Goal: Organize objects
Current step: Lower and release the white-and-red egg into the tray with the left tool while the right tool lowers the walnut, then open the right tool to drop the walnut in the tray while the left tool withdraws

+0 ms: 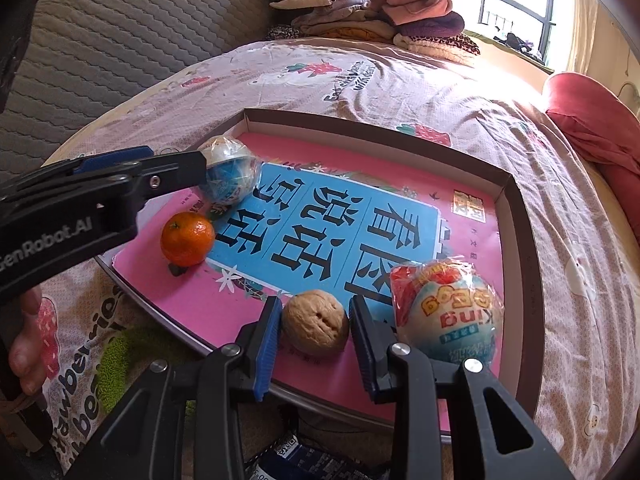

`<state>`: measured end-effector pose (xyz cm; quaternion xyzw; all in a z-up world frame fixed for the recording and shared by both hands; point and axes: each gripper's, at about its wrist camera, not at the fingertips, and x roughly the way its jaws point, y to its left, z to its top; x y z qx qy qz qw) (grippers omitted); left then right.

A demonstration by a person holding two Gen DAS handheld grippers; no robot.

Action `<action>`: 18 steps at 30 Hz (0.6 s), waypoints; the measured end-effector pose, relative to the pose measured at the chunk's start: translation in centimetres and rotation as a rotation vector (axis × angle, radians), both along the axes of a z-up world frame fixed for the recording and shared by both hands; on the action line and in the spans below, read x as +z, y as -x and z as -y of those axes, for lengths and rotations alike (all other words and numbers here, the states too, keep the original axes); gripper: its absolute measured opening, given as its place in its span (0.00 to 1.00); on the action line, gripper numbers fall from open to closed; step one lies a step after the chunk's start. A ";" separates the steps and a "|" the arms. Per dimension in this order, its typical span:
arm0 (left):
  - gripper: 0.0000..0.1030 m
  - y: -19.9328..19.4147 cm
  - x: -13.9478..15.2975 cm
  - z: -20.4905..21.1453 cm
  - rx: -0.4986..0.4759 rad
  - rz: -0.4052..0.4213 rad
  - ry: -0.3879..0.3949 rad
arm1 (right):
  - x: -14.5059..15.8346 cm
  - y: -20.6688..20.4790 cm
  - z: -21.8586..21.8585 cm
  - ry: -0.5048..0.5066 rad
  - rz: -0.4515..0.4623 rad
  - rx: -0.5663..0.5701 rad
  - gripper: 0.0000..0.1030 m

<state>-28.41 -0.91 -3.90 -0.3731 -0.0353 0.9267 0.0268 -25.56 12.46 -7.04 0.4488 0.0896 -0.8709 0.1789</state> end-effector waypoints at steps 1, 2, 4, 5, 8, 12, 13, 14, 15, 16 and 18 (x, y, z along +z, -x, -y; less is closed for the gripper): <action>0.53 -0.3 0.0 -0.1 -0.002 0.000 0.000 | 0.0 0.0 0.0 -0.003 0.000 0.000 0.34; 0.53 -0.5 0.0 -0.3 -0.004 0.002 0.001 | 0.0 0.0 0.1 -0.006 -0.001 0.001 0.34; 0.53 -1.0 -0.2 -0.4 -0.003 0.008 0.003 | 0.0 -0.2 0.1 -0.012 -0.002 0.000 0.34; 0.53 -1.1 -0.3 -0.4 -0.003 0.013 0.006 | 0.1 -0.2 0.2 -0.015 -0.003 -0.001 0.34; 0.53 -1.6 -0.3 -0.3 0.008 0.019 0.002 | 0.4 -0.4 0.1 -0.016 -0.013 -0.002 0.34; 0.53 -2.7 -0.1 -0.1 0.024 0.010 0.000 | 1.2 -0.6 -0.3 -0.002 -0.025 -0.012 0.34; 0.53 -3.0 0.0 -0.1 0.026 0.010 -0.005 | 1.4 -0.7 -0.4 0.000 -0.027 -0.014 0.34; 0.53 -3.3 0.0 -0.1 0.024 0.012 -0.008 | 1.6 -0.8 -0.5 0.003 -0.031 -0.017 0.34; 0.53 -3.6 0.0 -0.1 0.026 0.014 -0.011 | 1.8 -0.9 -0.6 0.005 -0.034 -0.020 0.35; 0.53 -4.0 0.0 -0.2 0.027 0.015 -0.010 | 2.1 -1.0 -0.7 0.008 -0.037 -0.021 0.35; 0.53 -4.6 0.1 -0.3 0.028 0.017 -0.009 | 2.7 -1.3 -0.9 0.019 -0.047 -0.027 0.35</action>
